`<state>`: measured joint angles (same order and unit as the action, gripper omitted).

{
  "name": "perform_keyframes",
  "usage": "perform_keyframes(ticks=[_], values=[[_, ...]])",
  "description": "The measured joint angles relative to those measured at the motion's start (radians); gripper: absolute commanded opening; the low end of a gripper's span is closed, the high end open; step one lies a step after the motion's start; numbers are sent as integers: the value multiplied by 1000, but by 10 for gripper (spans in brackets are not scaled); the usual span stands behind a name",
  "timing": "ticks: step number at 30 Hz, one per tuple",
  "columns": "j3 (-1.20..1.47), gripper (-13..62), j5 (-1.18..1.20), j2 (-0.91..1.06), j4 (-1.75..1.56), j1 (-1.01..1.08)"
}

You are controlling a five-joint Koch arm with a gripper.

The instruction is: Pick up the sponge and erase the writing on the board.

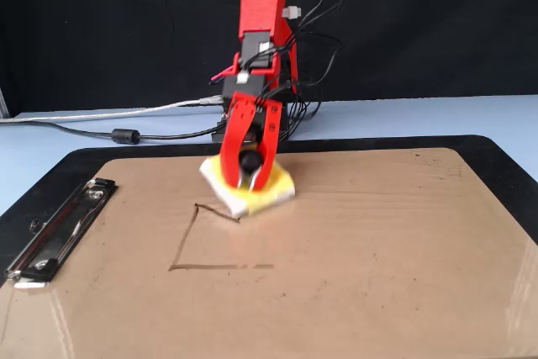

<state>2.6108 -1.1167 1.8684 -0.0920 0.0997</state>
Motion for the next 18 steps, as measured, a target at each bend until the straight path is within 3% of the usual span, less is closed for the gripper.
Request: perform_keyframes(ticks=[2,7,10,15,18], values=[[-63,-80,5,-44,17,0],[-541,-79,5,-474,5,8],[-448,-80,5,-431,-5,20],[-121,-80,5,-127,0,57],[-276,-80,9,-253,20,103]])
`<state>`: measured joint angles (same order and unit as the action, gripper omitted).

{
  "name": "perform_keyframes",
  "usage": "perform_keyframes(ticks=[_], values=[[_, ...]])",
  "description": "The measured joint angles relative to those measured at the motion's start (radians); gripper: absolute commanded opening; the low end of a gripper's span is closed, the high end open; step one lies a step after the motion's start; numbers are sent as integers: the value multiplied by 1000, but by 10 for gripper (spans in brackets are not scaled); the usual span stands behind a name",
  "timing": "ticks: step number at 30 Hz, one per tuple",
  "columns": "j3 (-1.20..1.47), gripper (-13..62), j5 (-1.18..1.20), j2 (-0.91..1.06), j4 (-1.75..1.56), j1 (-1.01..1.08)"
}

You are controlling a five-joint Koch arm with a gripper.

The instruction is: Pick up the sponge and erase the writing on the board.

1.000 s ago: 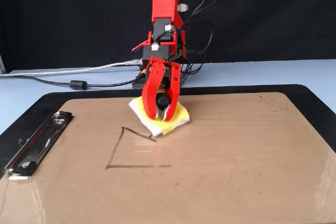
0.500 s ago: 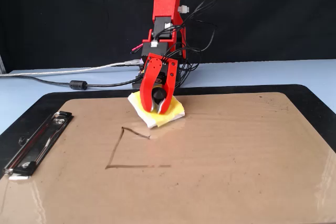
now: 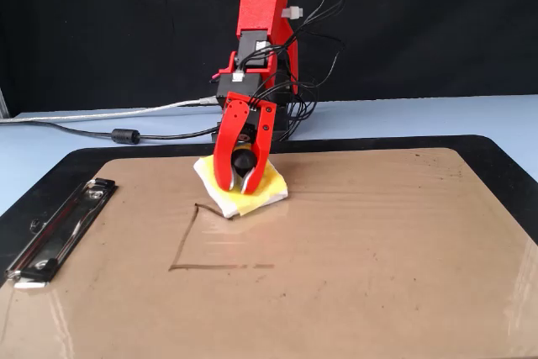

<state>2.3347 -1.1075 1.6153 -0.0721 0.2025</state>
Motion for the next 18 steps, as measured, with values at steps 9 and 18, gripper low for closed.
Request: perform_keyframes(ticks=[9,18], values=[[81,-80,-3,40,-23,97],[-275,-80,9,-227,-18,101]])
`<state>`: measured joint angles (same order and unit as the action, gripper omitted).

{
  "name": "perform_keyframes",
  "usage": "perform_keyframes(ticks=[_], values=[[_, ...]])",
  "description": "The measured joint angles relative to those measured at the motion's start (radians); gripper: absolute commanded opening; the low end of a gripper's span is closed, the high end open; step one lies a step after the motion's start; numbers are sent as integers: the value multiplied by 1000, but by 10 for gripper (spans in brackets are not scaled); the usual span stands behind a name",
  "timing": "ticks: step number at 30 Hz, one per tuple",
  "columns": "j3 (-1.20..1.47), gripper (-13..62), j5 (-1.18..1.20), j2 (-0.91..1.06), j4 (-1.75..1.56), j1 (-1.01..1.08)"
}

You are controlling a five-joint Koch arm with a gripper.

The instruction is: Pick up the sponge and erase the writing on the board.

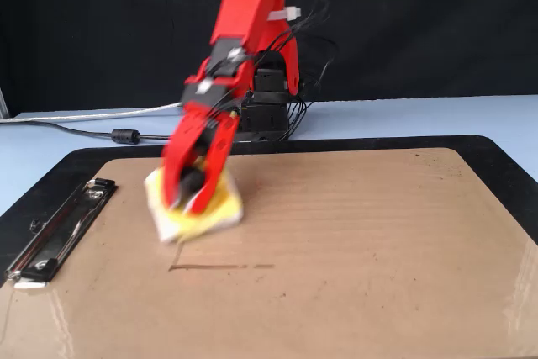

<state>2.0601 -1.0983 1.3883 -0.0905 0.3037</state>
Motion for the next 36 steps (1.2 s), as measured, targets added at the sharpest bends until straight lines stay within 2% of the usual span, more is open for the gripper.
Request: perform_keyframes(ticks=[3,5,8,10,15,17,20,23,25,32,34,36], values=[[92,-80,0,58,-6,2],[316,-80,0,241,-3,6],[462,-80,0,399,0,9],[433,-80,-2,393,15,9],[69,-80,3,97,20,15],[132,-80,2,115,6,31],[431,-80,2,377,9,54],[584,-79,3,594,48,63],[554,-79,3,565,46,55],[-106,-80,2,-55,37,38],[-152,-80,2,-95,21,28],[-25,-79,0,-20,17,26]])
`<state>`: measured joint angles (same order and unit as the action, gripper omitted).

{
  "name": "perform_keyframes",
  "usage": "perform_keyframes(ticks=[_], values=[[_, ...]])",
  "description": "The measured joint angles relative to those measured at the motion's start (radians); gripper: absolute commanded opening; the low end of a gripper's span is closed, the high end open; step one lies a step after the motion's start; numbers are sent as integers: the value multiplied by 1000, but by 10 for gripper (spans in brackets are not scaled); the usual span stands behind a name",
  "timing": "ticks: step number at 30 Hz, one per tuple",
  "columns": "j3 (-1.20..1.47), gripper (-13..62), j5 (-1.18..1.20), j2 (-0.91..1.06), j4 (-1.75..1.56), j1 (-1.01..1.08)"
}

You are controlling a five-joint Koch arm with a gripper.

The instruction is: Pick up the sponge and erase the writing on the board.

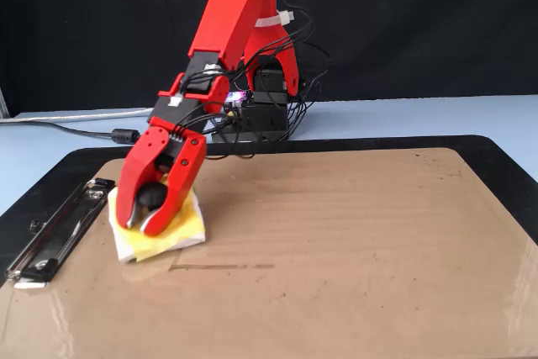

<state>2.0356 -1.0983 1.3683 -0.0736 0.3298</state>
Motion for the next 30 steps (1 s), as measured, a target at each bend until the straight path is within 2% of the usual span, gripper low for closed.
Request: perform_keyframes(ticks=[3,5,7,9,13,15,21,23,27,30], values=[[238,-80,0,206,5,-5],[264,-79,0,244,18,-28],[181,-80,3,181,20,-80],[-63,-80,-20,-17,6,-161],[-360,-80,-87,-305,-48,-181],[-304,-79,-97,-288,-49,-181],[54,-79,-106,8,-60,-189],[-35,-79,-103,-41,-40,-184],[-449,-80,-106,-374,-52,-189],[-364,-80,-109,-353,-66,-192]])
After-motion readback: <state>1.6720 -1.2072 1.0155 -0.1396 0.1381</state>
